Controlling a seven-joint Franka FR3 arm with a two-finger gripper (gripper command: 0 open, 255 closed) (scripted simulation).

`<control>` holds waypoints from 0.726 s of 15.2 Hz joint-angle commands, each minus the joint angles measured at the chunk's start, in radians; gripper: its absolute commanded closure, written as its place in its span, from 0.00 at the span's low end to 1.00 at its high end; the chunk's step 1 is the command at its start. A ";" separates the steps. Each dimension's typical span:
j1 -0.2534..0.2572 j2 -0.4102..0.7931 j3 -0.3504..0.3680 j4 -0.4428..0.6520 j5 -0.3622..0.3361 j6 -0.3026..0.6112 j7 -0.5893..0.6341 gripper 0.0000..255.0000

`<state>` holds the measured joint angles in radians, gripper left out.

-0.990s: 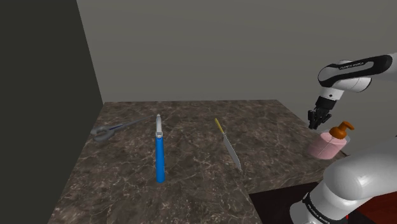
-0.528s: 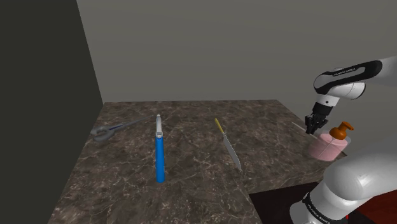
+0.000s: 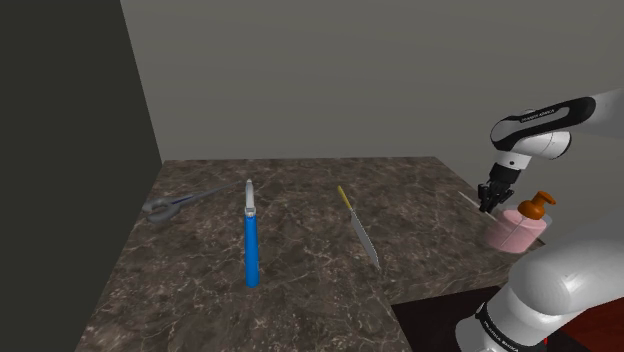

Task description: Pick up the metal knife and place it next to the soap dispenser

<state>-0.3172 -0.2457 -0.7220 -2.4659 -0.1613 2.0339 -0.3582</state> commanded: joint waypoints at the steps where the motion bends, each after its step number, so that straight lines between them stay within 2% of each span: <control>1: 0.000 0.000 0.000 -0.001 0.000 0.000 0.000 0.00; 6: 0.000 0.000 0.000 -0.001 0.000 0.000 0.000 0.00; 10: -0.001 -0.039 0.022 0.103 -0.006 -0.137 0.013 0.00; 11: -0.001 -0.039 0.022 0.103 -0.006 -0.137 0.013 0.00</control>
<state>-0.3164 -0.2803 -0.7008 -2.3752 -0.1651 1.9135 -0.3451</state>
